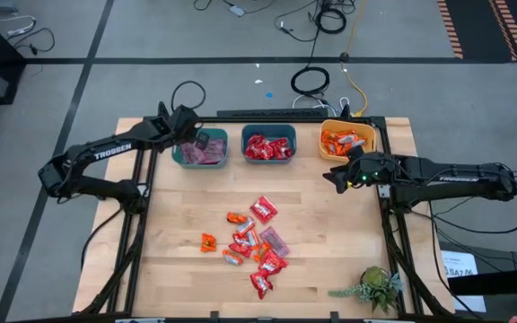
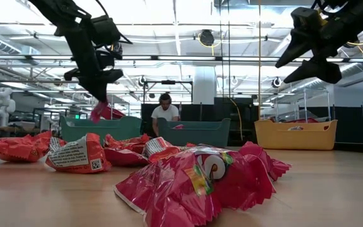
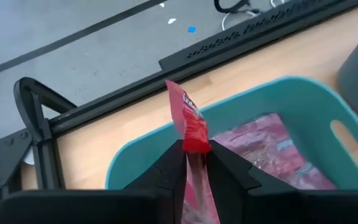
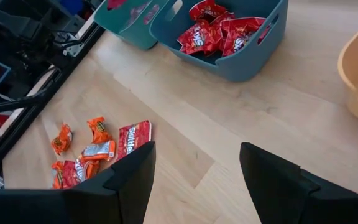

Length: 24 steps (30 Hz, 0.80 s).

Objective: Sort candy
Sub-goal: Put the red chocolate into the green bin, then put the orange chocolate into the yellow bin

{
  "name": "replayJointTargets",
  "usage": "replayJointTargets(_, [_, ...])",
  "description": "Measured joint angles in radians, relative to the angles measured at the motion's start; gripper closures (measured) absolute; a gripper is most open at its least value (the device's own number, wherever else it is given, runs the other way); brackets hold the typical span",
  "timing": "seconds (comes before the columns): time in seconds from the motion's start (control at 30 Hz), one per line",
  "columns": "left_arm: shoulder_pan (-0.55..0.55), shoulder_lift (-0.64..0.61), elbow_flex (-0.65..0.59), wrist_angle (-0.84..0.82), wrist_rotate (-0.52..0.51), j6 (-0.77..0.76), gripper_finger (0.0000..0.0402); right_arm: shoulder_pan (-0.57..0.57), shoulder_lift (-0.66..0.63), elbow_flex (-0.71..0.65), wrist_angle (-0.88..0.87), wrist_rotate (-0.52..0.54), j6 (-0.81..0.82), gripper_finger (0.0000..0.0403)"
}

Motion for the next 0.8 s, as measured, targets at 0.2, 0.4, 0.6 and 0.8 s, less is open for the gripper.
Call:
replayJointTargets(0.2, [0.02, 0.0, 0.0, 0.023, 0.048, -0.036, 0.0303, 0.0, 0.0, 0.0, -0.001, 0.0, -0.03, 0.0177])
replayJointTargets(0.4, [0.025, 0.0, 0.0, 0.042, 0.099, -0.064, 0.0249, 0.0, 0.0, 0.0, -0.001, -0.001, -0.057, 0.0177])
replayJointTargets(0.6, [0.005, 0.0, 0.0, 0.043, 0.152, -0.064, 0.0237, -0.001, 0.0, 0.0, -0.003, 0.0, -0.078, 0.0177])
replayJointTargets(0.8, [-0.029, 0.0, 0.0, 0.04, 0.259, -0.102, 0.0237, -0.001, 0.0, 0.0, -0.008, 0.0, -0.155, 0.0177])
